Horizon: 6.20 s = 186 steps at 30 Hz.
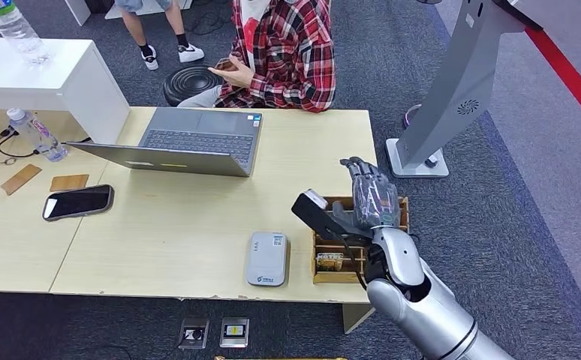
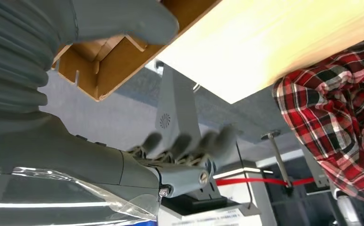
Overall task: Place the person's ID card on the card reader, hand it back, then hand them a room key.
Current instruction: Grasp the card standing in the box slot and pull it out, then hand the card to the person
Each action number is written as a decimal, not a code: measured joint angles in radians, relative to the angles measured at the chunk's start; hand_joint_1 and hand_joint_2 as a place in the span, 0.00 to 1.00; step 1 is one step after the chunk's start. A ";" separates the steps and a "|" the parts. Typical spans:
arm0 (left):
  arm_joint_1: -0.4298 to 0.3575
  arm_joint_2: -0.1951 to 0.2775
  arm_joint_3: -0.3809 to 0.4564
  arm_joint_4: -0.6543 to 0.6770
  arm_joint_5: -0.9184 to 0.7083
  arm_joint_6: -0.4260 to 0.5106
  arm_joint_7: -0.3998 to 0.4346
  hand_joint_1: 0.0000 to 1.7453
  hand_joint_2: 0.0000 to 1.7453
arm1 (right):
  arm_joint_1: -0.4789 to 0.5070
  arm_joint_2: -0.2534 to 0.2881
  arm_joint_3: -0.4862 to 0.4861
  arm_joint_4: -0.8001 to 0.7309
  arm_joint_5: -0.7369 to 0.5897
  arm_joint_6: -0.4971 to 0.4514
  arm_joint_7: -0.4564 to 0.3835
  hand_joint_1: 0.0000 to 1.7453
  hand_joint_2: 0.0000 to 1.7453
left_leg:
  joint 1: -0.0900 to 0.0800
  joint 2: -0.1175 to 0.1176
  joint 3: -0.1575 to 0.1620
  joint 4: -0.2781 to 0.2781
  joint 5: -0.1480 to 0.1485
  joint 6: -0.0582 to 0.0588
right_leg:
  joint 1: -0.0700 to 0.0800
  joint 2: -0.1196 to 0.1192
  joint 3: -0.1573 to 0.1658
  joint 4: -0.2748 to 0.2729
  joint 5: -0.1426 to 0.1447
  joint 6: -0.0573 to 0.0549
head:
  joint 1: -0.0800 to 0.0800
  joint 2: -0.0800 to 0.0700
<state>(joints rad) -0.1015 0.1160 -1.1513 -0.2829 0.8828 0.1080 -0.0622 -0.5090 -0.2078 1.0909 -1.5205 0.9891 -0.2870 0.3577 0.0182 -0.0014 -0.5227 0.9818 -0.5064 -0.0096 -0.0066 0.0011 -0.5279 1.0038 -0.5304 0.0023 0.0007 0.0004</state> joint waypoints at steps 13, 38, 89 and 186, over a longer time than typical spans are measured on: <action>0.000 0.000 0.000 0.001 0.014 0.007 0.000 0.00 0.00 | 0.015 0.007 0.048 0.018 0.090 0.003 0.038 0.82 1.00 | 0.000 0.000 0.000 0.000 0.000 0.000 | 0.000 0.000 0.000 0.000 0.000 0.000 | 0.000 0.000; 0.000 0.001 0.000 0.002 0.021 0.009 0.003 0.00 0.00 | 0.021 0.007 0.052 0.051 0.096 0.012 0.052 0.48 1.00 | 0.000 0.000 0.000 0.000 0.000 0.000 | 0.000 0.000 0.000 0.000 0.000 0.000 | 0.000 0.000; 0.000 0.003 0.000 0.002 0.036 0.011 0.005 0.00 0.00 | 0.040 0.019 0.091 0.114 0.086 0.036 0.033 0.57 1.00 | 0.000 0.000 0.000 0.000 0.000 0.000 | 0.000 0.000 0.000 0.000 0.000 0.000 | 0.000 0.000; -0.013 0.006 -0.010 0.002 0.053 0.010 -0.018 0.00 0.00 | -0.217 -0.010 0.060 0.117 -0.002 -0.020 0.076 0.00 1.00 | 0.000 -0.001 0.000 0.000 0.000 0.000 | 0.000 0.000 0.000 0.000 0.000 0.000 | 0.000 0.000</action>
<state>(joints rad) -0.1147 0.1218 -1.1612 -0.2808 0.9355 0.1184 -0.0802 -0.7264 -0.2176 1.1512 -1.4031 0.9870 -0.3073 0.4333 0.0181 -0.0023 -0.5225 0.9819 -0.5063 -0.0096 -0.0068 0.0007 -0.5278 1.0039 -0.5303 0.0024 0.0007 0.0004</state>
